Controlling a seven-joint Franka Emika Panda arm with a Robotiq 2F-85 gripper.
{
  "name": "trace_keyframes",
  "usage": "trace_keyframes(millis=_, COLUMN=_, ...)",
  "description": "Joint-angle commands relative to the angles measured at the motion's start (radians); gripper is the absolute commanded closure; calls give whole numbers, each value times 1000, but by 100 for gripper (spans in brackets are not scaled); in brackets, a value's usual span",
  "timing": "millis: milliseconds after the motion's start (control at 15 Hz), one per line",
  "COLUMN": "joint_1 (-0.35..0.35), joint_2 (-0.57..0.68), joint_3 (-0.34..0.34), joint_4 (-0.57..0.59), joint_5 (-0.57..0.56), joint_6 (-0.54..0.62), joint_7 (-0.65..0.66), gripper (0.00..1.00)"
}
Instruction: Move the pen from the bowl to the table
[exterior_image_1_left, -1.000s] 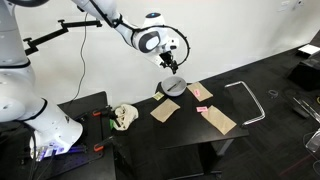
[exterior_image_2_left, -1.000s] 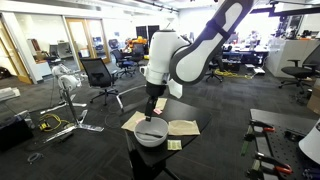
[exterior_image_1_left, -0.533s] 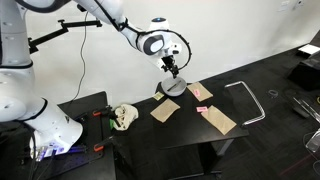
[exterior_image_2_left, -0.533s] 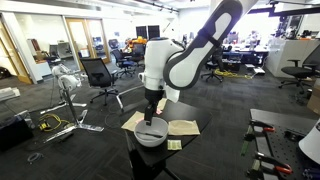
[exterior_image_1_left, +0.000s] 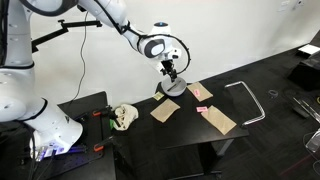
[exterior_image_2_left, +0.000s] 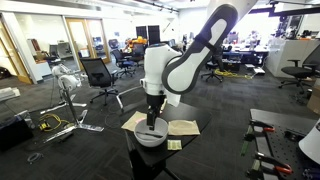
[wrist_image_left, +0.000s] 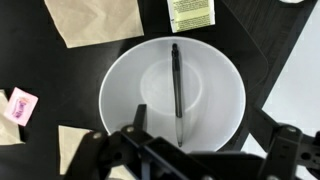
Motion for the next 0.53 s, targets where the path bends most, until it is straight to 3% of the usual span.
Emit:
trace_keyframes(millis=0, joint_1=-24, joint_2=35, joint_3=20, joint_4=23, joint_5=31, joint_6=32, joint_7=-21, gripper=0)
trace_keyframes(millis=467, joint_1=-43, joint_2=103, joint_3=23, joint_4=54, joint_5=37, joint_6=140, joint_7=-29, gripper=0)
